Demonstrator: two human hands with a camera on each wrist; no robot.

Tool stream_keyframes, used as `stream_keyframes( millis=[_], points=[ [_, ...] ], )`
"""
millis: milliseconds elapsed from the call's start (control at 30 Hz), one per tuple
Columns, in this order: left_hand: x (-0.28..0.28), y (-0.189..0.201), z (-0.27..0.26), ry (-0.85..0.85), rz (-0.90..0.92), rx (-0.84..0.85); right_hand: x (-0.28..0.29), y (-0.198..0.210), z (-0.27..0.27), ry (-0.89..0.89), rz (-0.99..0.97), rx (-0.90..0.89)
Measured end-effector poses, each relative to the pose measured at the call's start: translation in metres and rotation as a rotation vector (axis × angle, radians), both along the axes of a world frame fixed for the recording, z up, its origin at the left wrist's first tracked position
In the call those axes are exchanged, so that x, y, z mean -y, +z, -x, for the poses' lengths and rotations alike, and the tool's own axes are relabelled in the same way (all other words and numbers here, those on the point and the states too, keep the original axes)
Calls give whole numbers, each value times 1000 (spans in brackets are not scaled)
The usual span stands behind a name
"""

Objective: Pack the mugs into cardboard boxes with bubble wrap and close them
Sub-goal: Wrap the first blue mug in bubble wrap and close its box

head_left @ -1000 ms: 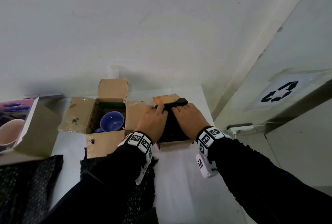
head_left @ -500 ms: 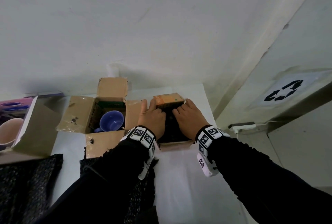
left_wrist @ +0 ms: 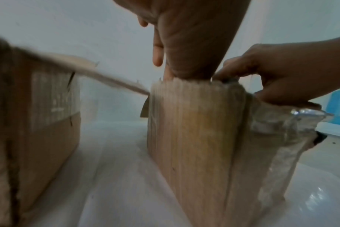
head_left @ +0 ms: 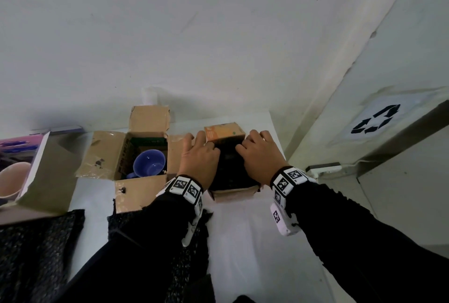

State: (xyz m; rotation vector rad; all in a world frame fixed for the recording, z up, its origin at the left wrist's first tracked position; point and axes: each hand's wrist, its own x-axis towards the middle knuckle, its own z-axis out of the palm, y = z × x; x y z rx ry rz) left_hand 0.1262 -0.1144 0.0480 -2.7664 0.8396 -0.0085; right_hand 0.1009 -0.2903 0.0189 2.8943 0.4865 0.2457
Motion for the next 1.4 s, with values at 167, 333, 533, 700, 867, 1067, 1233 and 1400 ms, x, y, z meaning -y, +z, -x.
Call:
stream_keyframes(
  millis=[167,333,533,700,867,1067,1233,1400],
  points=[
    [-2,2,11,-105,-107,-30,7,6,9,54,79,-101],
    [-8,-13,21,-118,-143,-29,12,6,29,29,73,-64],
    [-3,-9,9,-135,-74,29,-5,3,53,35,-75,-104],
    [-23,-22,22,-153,164,213,-5,3,49,29,-164,-147],
    [-35,-33,45,-96,211,93,-14,11,14,95,-372,-237],
    [-31,-39,56,-5,181,43,-22,2,-10,116,-284,-472],
    [-30,-43,59,40,221,35,-26,-2,-14,107,-162,-444],
    [-33,-39,53,-9,214,4,-29,-8,-15,95,-168,-408]
  ],
)
